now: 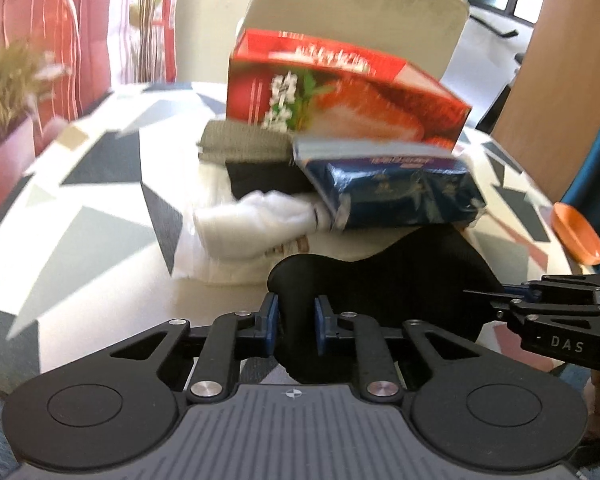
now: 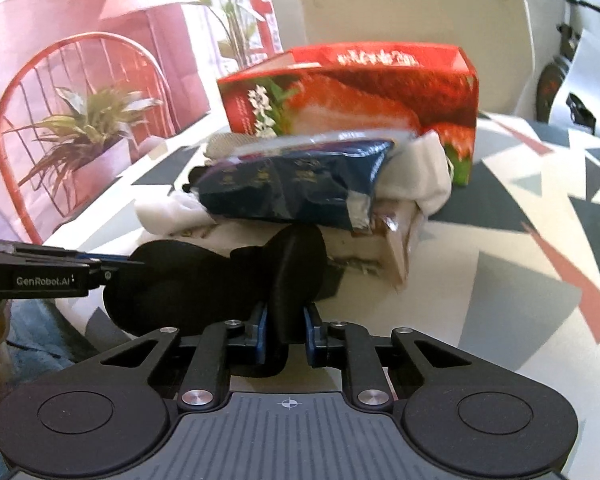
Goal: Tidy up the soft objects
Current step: 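Lift the black eye mask with both grippers toward the red box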
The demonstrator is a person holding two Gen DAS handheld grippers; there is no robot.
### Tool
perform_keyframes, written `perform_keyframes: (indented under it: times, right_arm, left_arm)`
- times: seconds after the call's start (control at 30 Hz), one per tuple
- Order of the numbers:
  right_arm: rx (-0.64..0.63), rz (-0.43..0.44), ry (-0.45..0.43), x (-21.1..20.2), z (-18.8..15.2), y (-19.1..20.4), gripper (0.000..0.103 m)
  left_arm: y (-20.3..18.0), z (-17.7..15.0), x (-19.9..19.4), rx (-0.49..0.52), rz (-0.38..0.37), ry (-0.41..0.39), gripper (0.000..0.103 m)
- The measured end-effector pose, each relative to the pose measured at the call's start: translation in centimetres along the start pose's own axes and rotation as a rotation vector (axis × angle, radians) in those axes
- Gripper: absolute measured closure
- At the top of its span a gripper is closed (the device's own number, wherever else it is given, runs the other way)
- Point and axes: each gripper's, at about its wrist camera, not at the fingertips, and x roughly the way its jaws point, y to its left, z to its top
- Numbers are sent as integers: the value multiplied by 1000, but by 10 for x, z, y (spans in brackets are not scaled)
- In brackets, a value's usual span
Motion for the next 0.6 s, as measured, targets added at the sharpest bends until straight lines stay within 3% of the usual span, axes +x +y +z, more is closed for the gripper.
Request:
perform_keyframes:
  times: [0.6]
  right_arm:
    - [-40, 1, -165, -52, 19, 17, 87]
  left_arm:
    - [-9, 21, -50, 42, -10, -175, 84]
